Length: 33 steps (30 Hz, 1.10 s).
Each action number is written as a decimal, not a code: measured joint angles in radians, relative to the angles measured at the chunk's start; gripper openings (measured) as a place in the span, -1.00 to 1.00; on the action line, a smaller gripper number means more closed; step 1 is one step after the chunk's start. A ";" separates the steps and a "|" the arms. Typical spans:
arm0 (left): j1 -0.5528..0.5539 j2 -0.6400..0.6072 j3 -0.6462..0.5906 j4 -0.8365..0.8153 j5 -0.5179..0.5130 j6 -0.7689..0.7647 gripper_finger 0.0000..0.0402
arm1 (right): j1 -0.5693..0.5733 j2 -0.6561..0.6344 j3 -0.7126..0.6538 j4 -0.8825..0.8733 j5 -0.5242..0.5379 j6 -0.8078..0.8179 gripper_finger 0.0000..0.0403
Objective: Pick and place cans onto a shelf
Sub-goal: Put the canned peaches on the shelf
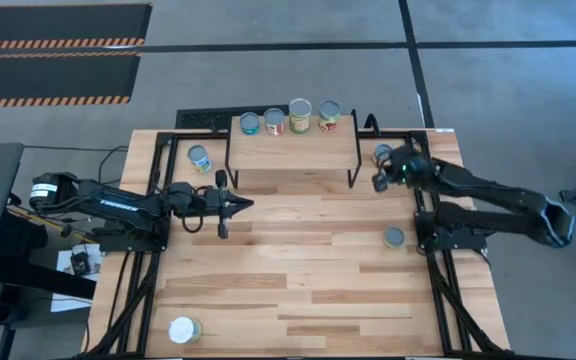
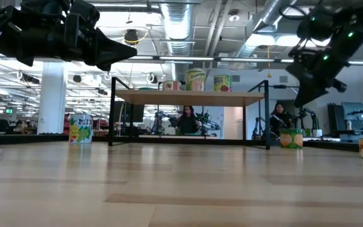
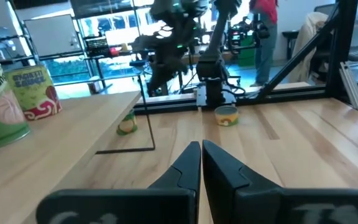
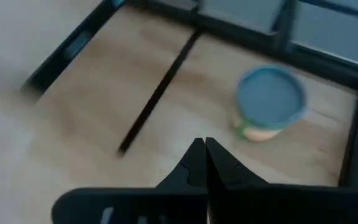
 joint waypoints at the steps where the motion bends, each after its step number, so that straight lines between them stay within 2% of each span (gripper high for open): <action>1: 0.000 0.000 0.000 0.001 0.000 0.002 -0.97 | -0.049 0.005 -0.012 0.042 -0.011 0.019 -0.98; 6: 0.000 0.000 0.001 0.016 -0.001 0.007 -0.97 | -0.223 0.061 -0.085 0.207 -0.064 0.117 -0.93; 10: 0.001 0.000 0.001 0.016 -0.002 0.005 -0.97 | -0.283 0.090 -0.118 0.256 -0.015 0.218 -0.84; 17: 0.001 0.000 0.001 0.016 -0.002 -0.006 -0.97 | -0.285 0.174 -0.118 0.262 0.097 0.343 -0.55; 26: 0.001 0.000 0.001 -0.002 0.005 -0.020 -0.97 | -0.285 0.389 -0.116 0.519 0.138 0.378 -0.13; 29: 0.001 0.000 0.001 -0.006 0.005 -0.020 -0.97 | -0.285 0.449 -0.113 0.559 0.189 0.389 -0.07; 33: 0.001 0.000 0.001 -0.008 0.005 -0.021 -0.97 | -0.269 0.489 -0.112 0.576 0.240 0.389 -0.08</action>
